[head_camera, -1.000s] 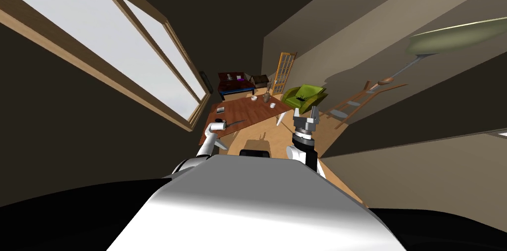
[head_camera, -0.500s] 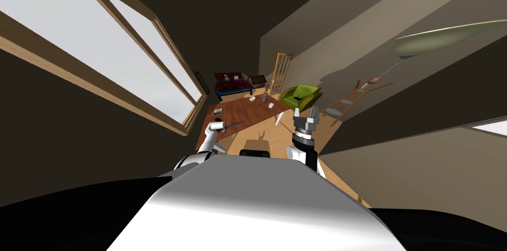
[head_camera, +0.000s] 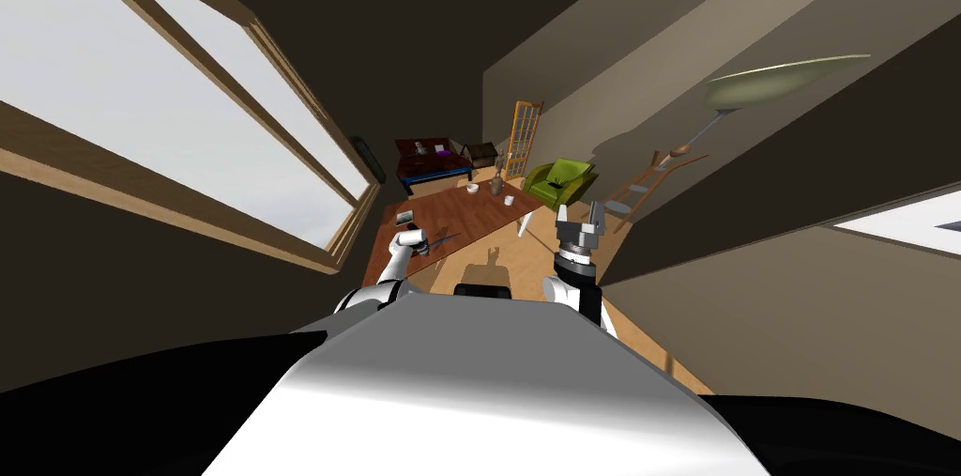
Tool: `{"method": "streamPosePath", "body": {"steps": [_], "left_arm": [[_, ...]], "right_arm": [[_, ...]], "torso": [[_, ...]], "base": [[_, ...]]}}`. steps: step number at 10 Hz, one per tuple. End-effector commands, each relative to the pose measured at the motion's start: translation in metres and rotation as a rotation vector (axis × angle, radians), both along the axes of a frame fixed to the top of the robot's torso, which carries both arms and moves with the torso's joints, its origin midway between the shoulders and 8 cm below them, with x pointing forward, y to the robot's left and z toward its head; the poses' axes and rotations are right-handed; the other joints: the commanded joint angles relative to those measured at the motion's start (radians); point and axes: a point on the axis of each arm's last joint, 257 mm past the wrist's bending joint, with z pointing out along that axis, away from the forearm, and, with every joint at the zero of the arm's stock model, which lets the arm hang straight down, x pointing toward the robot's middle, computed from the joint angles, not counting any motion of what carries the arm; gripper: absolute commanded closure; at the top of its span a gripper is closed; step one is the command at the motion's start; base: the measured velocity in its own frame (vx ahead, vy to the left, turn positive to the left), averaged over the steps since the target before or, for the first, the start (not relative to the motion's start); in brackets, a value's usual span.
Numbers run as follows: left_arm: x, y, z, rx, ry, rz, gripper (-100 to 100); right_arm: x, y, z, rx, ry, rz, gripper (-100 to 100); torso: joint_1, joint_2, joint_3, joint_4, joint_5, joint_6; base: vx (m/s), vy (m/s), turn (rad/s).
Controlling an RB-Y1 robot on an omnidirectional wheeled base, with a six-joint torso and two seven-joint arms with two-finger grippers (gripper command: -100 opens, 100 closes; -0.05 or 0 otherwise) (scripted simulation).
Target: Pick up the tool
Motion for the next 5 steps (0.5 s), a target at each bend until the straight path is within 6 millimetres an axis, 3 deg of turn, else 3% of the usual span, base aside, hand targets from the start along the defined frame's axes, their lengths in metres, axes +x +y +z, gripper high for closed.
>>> {"method": "streamPosePath", "body": {"steps": [1,5], "left_arm": [[-0.011,-0.003,-0.005,-0.042,0.050,0.038,-100],[-0.026,-0.009,-0.014,-0.101,0.115,0.087,-100]], "right_arm": [[0.000,0.000,0.000,0.000,0.000,0.000,0],[0.000,0.000,0.000,0.000,0.000,0.000,0]], "torso": [[0.000,0.000,0.000,0.000,0.000,0.000],[0.000,0.002,0.001,0.000,0.000,-0.001]], "base": [[0.094,0.029,-0.165],[0.056,0.032,-0.097]]}}
